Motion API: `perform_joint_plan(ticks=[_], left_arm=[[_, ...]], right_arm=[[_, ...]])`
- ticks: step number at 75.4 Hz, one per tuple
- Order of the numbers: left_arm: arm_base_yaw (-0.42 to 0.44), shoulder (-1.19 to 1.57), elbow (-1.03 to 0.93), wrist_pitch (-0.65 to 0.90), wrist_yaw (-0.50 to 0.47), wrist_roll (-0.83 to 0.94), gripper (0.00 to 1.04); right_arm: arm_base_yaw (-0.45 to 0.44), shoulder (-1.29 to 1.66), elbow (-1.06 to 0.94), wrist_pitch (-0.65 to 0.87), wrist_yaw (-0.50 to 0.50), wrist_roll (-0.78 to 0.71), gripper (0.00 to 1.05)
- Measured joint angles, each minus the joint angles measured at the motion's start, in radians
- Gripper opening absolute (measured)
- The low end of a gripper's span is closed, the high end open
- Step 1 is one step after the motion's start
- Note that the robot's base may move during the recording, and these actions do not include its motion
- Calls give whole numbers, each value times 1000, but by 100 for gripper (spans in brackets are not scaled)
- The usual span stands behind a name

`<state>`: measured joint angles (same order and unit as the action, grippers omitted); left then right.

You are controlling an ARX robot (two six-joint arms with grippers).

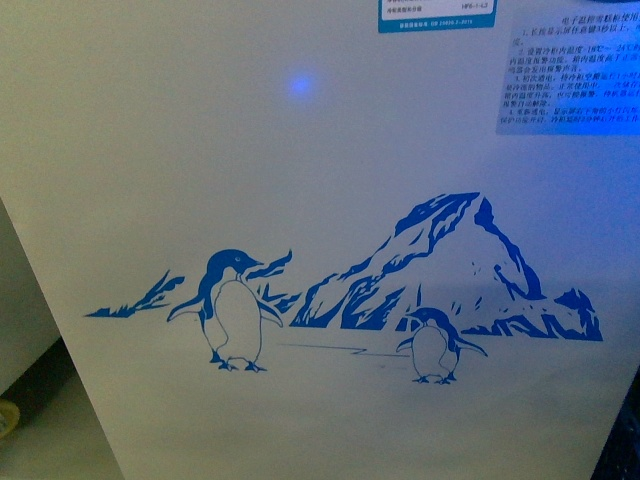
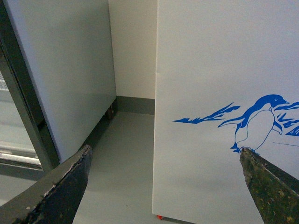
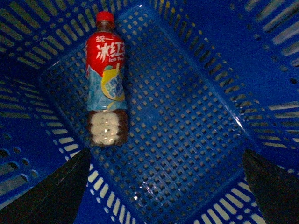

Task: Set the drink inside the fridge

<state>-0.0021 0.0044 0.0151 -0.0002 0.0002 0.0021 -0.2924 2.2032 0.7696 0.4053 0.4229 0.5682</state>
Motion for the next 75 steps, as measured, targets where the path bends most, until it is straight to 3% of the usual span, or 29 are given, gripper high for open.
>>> perform_joint_plan(ticks=[25,75], left_arm=[[0,0,0,0,0,0,97],[0,0,0,0,0,0,97]], right_arm=[[-25,314,306,-80,-12,72,97],[-36,669,745,-203,-119,17,97]])
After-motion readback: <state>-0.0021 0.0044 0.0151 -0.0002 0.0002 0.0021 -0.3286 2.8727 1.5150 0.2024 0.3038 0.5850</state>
